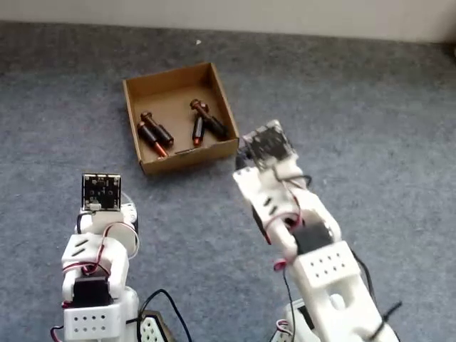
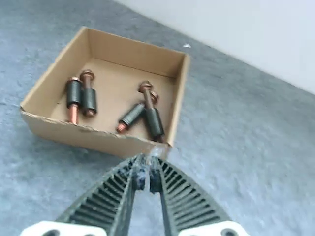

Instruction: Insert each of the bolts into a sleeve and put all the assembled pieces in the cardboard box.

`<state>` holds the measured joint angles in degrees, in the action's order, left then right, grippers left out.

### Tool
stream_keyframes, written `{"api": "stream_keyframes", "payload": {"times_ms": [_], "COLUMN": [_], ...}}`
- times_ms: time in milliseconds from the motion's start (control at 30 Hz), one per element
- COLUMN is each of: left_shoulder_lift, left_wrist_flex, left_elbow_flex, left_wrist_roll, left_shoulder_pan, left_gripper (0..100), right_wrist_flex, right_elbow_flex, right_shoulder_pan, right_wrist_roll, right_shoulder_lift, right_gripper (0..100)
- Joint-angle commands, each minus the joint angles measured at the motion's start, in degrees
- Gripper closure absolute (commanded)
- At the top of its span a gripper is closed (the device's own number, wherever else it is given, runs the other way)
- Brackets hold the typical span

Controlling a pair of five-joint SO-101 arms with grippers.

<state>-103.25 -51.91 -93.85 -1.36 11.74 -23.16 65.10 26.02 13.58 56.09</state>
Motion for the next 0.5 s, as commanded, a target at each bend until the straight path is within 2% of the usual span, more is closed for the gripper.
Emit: {"api": "stream_keyframes", "payload": {"times_ms": [0, 100, 300, 467], "left_shoulder_lift": [-1.2, -1.1, -1.1, -1.1], "left_wrist_flex": [-2.0, -2.3, -2.3, -2.3], "left_elbow_flex": [2.0, 2.5, 2.5, 2.4], "left_wrist_roll": [-0.9, -0.8, -0.8, -0.8], "left_shoulder_pan": [-0.9, -0.8, -1.1, -1.1], "left_gripper": [99, 99, 100, 100], "right_wrist_flex": [-0.4, -1.5, -9.5, -11.0], "right_elbow_flex": [5.1, 9.5, 14.4, 20.6], "right_shoulder_pan": [-3.2, -5.4, -7.3, -10.2], "right_wrist_roll": [-3.5, -6.6, -6.7, -6.7], "right_shoulder_lift": [8.8, 14.8, 26.6, 36.6], "right_gripper": [99.5, 99.5, 99.5, 99.5]}}
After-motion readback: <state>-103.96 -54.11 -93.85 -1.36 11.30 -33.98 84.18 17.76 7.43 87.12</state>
